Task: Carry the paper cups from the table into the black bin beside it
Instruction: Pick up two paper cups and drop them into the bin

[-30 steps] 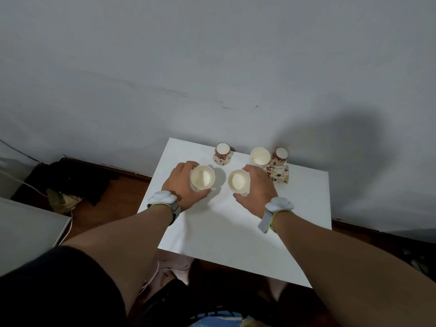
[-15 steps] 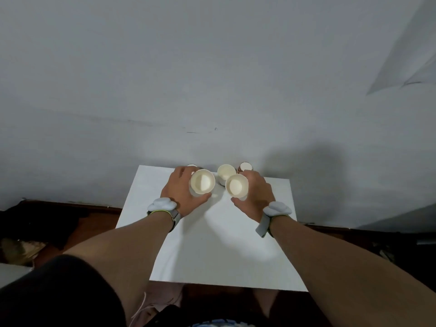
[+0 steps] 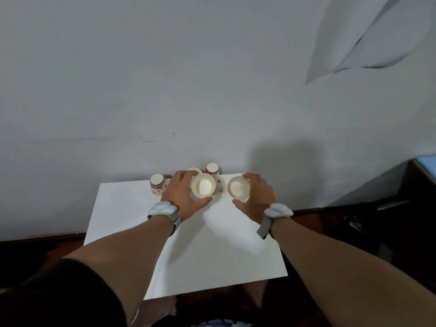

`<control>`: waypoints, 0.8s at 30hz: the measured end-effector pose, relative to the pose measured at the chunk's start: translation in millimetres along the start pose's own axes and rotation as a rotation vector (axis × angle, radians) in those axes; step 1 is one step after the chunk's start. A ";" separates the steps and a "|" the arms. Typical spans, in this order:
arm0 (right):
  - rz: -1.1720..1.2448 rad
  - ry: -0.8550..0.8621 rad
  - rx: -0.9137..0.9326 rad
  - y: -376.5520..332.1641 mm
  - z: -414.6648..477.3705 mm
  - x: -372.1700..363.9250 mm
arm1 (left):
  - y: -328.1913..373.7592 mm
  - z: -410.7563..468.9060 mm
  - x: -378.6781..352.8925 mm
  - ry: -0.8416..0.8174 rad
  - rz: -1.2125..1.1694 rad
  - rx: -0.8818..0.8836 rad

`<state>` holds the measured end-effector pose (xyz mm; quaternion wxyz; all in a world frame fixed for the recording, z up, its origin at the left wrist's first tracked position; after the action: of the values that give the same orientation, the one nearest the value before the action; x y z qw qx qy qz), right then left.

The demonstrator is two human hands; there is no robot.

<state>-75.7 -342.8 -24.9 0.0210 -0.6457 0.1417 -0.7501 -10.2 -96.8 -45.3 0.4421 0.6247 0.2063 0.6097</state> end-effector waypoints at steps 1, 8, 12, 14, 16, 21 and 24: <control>0.000 -0.004 -0.015 5.2 -1.6 1.2 | 2.5 1.8 -4.9 -0.012 -0.001 -0.006; -0.003 -0.011 -0.118 52.3 -16.9 7.7 | 29.2 13.6 -45.8 -0.101 -0.049 -0.016; 0.013 -0.013 -0.163 74.1 -25.5 10.1 | 34.1 15.1 -69.5 -0.131 -0.068 -0.024; 0.019 -0.016 -0.194 84.4 -29.1 10.5 | 35.7 15.2 -79.4 -0.156 -0.054 -0.024; 0.018 -0.026 -0.224 96.2 -31.4 10.8 | 38.8 16.8 -90.3 -0.176 -0.037 -0.038; 0.031 -0.027 -0.257 126.4 -39.1 8.8 | 48.1 17.1 -115.0 -0.217 0.017 -0.027; 0.064 -0.047 -0.250 137.7 -45.2 9.6 | 53.8 14.8 -126.2 -0.232 0.042 -0.010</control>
<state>-142.2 -468.5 -54.4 -0.0323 -0.6560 0.2539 -0.7101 -33.0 -230.0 -73.1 0.4532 0.6931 0.1375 0.5434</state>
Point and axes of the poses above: each hand's wrist, its own z-axis towards the middle knuckle, its own x-axis out of the back of the hand, y = z × x, the point moved 3 cm from there along z, towards the middle knuckle, and after that the axes turned 12 degrees about -z, right-handed, at the moved point
